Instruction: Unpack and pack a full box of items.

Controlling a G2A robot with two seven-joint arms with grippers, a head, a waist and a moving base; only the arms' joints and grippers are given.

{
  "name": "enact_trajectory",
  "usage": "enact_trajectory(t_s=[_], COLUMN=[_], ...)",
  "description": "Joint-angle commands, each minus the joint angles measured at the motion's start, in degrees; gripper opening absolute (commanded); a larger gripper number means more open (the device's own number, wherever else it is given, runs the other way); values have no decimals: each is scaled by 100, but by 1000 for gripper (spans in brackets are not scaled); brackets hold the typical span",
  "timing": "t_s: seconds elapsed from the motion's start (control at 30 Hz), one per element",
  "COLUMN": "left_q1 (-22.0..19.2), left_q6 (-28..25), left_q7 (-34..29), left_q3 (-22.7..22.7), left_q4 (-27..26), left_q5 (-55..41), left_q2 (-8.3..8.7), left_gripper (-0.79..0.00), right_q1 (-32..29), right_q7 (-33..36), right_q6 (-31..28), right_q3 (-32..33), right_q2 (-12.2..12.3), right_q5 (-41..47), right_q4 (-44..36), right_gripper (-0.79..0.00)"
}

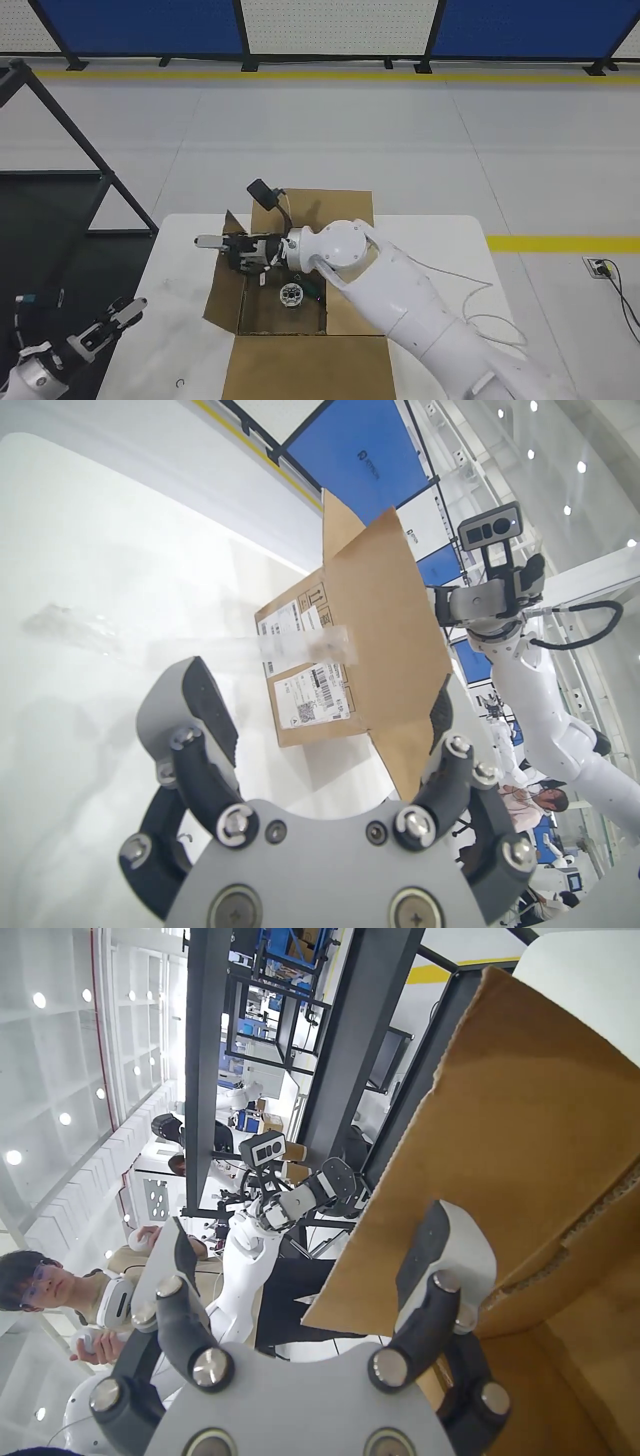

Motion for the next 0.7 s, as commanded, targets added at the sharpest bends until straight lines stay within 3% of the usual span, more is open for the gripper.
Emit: enact_trajectory(t_s=[0.0,0.1,0.43,0.67], left_q1=[48,51,63,30], left_q6=[18,21,71,274], left_q7=[-79,-101,-16,95], left_q3=[1,1,30,123], left_q4=[-42,-49,-81,-280], left_q5=[-136,-152,-125,254], left_q2=[-5,-5,-14,-22], left_gripper=[0,0,0,0], right_q1=[55,150,150,-195], right_q7=[-22,127,127,-287], right_q6=[-167,-253,-253,-117], right_q3=[-87,-171,-171,-54], right_q2=[-154,-311,-311,-292], right_q5=[92,170,170,-15], right_q4=[262,561,561,295], right_gripper=[0,0,0,0])
